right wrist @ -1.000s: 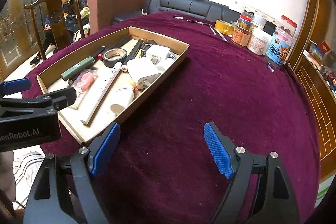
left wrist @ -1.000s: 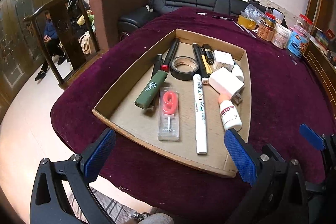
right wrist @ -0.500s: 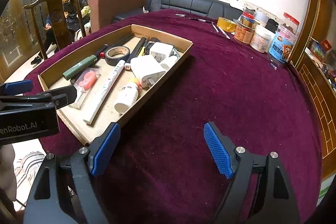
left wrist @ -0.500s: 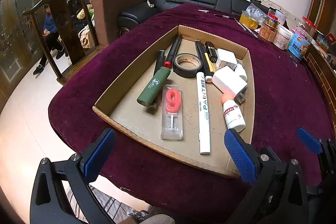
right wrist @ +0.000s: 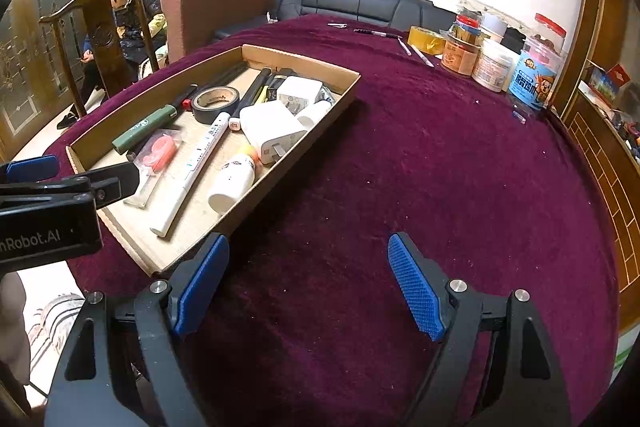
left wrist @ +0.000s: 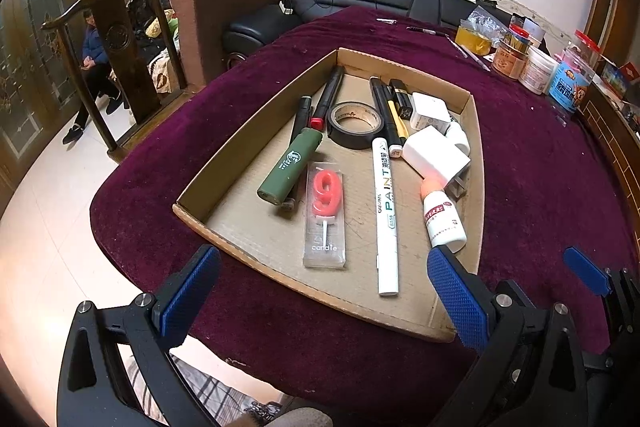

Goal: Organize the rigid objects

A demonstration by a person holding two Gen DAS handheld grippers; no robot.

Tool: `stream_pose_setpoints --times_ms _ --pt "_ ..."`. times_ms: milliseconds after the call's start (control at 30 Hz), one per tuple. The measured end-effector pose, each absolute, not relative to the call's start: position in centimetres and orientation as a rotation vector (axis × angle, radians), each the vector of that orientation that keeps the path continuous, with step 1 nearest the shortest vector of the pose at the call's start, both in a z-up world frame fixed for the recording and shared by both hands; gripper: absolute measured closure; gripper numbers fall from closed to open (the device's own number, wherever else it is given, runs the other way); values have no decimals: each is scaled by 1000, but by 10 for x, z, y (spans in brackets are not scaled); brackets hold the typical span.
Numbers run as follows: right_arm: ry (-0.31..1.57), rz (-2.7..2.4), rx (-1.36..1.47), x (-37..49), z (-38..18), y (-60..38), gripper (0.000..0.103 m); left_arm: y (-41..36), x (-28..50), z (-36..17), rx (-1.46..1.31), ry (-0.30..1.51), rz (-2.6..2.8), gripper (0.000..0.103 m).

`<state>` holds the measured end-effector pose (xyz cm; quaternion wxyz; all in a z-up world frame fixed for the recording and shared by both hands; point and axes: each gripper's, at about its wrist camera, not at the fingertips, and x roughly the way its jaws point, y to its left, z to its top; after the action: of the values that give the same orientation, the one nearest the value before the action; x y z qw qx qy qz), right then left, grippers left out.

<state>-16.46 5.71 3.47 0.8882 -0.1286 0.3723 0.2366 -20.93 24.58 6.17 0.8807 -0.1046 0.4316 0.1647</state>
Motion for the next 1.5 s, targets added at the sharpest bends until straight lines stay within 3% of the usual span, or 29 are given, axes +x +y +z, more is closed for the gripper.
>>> stream_pose_setpoints --times_ms 1500 --pt "797 463 -238 -164 23 55 20 247 -212 58 -247 903 347 1"
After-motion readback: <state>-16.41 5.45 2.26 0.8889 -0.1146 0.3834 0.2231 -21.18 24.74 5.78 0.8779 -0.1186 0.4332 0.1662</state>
